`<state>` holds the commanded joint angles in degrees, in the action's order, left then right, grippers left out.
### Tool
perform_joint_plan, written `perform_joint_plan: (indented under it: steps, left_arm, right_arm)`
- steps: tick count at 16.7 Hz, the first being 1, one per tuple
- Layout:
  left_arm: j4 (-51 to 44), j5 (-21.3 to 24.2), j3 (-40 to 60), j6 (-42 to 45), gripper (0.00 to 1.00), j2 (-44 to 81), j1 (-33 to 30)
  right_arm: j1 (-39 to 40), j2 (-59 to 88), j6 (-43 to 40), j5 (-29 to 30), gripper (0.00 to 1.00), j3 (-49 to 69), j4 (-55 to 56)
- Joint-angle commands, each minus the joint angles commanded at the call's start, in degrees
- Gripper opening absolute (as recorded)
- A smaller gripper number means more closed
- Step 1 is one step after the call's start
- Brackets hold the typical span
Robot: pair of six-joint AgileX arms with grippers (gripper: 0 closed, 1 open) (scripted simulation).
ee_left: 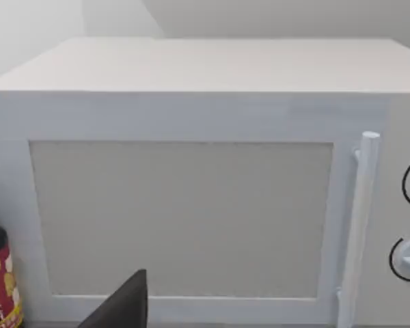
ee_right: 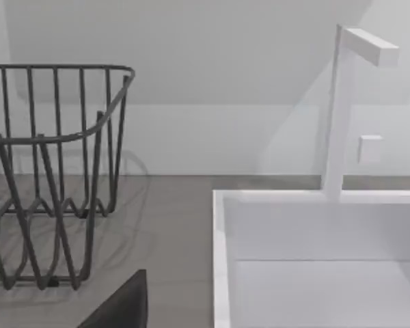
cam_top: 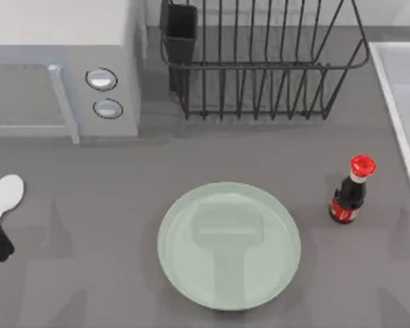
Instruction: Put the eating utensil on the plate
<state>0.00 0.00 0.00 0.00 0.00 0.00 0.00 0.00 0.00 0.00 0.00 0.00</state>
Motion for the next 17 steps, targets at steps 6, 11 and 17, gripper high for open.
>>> perform_joint_plan:
  steps: [6,11,17]
  left_arm:
    - [-5.0,-0.1,5.6,1.1,1.0,6.1,0.5]
    - [-19.1,0.0,20.3,4.0,1.0,27.3,1.7]
    - [-40.1,0.2,40.3,7.9,1.0,62.3,3.5]
  right_arm:
    - [0.0,0.0,0.0,0.0,1.0,0.0,0.0]
    - [0.0,0.0,0.0,0.0,1.0,0.0,0.0]
    - [0.0,0.0,0.0,0.0,1.0,0.0,0.0]
